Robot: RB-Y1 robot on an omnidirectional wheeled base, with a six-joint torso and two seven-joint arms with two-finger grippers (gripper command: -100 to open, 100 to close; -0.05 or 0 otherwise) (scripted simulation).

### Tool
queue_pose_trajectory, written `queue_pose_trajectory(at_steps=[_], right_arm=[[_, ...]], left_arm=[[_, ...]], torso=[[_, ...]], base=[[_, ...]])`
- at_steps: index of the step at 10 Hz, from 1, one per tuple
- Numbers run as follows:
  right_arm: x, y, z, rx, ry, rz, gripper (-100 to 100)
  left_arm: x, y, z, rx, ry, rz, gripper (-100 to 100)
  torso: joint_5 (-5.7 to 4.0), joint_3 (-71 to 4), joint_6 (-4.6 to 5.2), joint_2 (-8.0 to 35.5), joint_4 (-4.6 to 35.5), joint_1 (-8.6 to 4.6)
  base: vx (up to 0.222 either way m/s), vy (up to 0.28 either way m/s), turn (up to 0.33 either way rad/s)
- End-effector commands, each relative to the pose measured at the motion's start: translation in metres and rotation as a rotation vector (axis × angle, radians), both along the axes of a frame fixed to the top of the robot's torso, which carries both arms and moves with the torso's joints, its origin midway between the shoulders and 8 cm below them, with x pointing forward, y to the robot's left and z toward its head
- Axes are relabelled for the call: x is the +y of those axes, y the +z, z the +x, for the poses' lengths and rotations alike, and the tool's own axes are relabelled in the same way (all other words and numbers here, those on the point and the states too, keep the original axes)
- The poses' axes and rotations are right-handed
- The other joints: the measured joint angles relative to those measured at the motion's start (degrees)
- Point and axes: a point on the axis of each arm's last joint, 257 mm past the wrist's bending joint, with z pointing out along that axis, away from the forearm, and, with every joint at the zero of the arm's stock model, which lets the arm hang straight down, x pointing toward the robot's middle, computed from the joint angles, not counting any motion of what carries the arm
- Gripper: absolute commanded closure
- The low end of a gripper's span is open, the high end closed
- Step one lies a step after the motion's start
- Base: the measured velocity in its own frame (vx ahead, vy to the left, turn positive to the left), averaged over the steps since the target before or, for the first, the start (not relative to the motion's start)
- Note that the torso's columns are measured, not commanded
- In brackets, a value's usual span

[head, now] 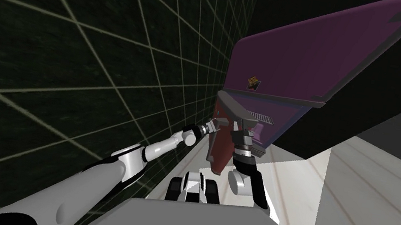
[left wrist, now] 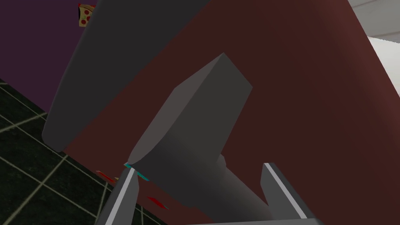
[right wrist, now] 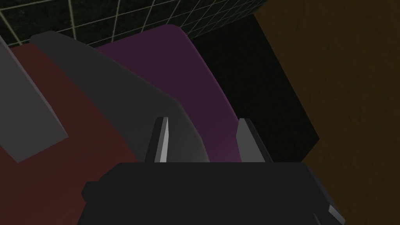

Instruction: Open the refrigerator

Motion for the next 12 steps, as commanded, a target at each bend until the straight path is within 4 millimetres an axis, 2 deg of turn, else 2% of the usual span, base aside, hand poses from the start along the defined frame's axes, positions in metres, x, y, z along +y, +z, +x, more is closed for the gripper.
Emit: queue_pose_trajectory(at_steps=[1,2,4,7,9,10,12], right_arm=[[0.001,-0.001,0.0,0.002,0.003,0.0,0],[0.003,-0.003,0.0,0.008,0.007,0.001,0],[0.003,-0.005,0.001,0.013,0.009,0.001,0],[0.004,-0.005,0.001,0.014,0.01,0.001,0],[0.004,-0.006,0.001,0.015,0.01,0.001,0],[0.004,-0.006,0.001,0.015,0.01,0.001,0],[0.004,-0.006,0.001,0.015,0.01,0.001,0]], left_arm=[[0.007,0.007,0.002,-0.004,0.006,-0.012,100],[0.006,0.017,0.003,0.006,-0.02,-0.003,-100],[0.007,0.034,0.003,0.006,-0.041,-0.004,-100],[0.008,0.056,0.002,0.006,-0.07,-0.004,-100],[0.008,0.052,0.002,0.004,-0.067,0.002,-100],[0.008,0.052,0.002,0.01,-0.069,0.003,0],[0.007,0.051,0.001,0.01,-0.071,0.003,0]], torso=[[-0.05,0.05,-0.07,0.14,0.07,-0.31],[-0.15,0.03,-0.04,0.19,0.16,-0.76],[-0.29,0.05,0.16,0.12,-0.12,-0.96],[-0.17,-0.02,0.13,-0.02,-0.16,-0.55],[-0.12,-0.02,0.14,-0.03,-0.16,-0.41],[-0.15,0.02,0.14,0.01,-0.21,-0.4],[-0.2,0.07,0.14,0.08,-0.24,-0.51]], base=[[0.023,0.047,0.041],[-0.009,-0.012,0.153],[-0.023,-0.066,0.116],[-0.026,-0.068,0.093],[-0.007,-0.017,0.013],[0.0,0.0,0.0],[0.0,0.0,0.0]])
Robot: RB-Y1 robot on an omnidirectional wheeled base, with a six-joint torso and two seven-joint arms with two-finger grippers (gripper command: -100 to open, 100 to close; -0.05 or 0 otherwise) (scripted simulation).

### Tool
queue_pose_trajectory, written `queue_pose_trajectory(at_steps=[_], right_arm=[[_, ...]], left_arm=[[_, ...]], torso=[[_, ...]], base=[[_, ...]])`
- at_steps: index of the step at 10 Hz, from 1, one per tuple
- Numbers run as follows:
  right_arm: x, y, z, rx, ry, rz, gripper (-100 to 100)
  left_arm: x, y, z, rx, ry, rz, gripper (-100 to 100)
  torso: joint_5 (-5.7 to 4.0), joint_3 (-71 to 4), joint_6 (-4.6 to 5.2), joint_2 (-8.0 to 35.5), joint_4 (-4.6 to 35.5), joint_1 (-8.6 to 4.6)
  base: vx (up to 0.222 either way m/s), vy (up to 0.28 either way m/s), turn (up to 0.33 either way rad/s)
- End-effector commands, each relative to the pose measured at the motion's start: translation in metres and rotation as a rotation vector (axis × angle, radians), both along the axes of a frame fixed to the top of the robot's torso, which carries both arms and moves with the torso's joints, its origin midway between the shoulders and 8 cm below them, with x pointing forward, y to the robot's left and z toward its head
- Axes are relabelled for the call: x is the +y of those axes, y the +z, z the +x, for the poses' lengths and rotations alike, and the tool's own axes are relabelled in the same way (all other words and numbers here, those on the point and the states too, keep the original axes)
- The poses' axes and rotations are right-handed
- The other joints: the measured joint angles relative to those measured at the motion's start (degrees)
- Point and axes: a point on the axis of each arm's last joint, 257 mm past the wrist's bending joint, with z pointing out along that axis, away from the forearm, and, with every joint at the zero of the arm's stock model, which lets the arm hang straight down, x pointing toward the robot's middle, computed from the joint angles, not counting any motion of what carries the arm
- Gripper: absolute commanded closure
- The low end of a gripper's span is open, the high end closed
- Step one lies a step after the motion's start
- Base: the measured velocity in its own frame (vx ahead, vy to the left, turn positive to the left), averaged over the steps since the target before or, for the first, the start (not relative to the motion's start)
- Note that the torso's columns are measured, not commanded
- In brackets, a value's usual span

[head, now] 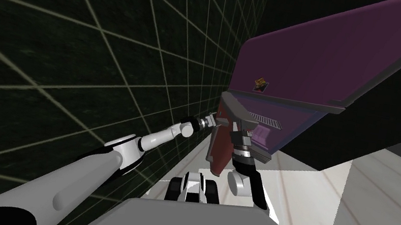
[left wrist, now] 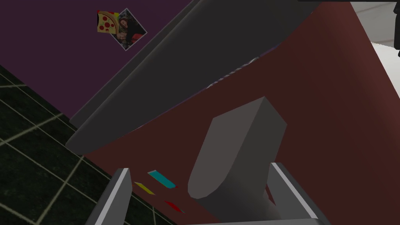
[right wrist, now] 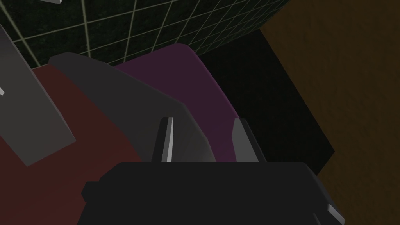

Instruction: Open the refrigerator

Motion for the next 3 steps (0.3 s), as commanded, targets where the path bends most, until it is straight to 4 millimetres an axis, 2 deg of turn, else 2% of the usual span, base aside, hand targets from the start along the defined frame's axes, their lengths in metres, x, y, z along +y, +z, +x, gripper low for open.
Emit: queue_pose_trajectory(at_steps=[1,3], right_arm=[[0.0,0.0,0.0,0.0,0.0,0.0,0],[0.0,0.0,0.0,0.0,0.0,0.0,0]], left_arm=[[-0.0001,0.0001,-0.0001,0.0,0.0,0.0,0],[-0.0001,0.0002,-0.0001,0.0,0.0,0.0,0]], torso=[[-0.01,0.01,0.01,0.02,0.0,-0.03],[-0.01,0.02,0.01,0.03,0.0,-0.04]], base=[[0.0,0.0,0.0],[0.0,0.0,0.0]])
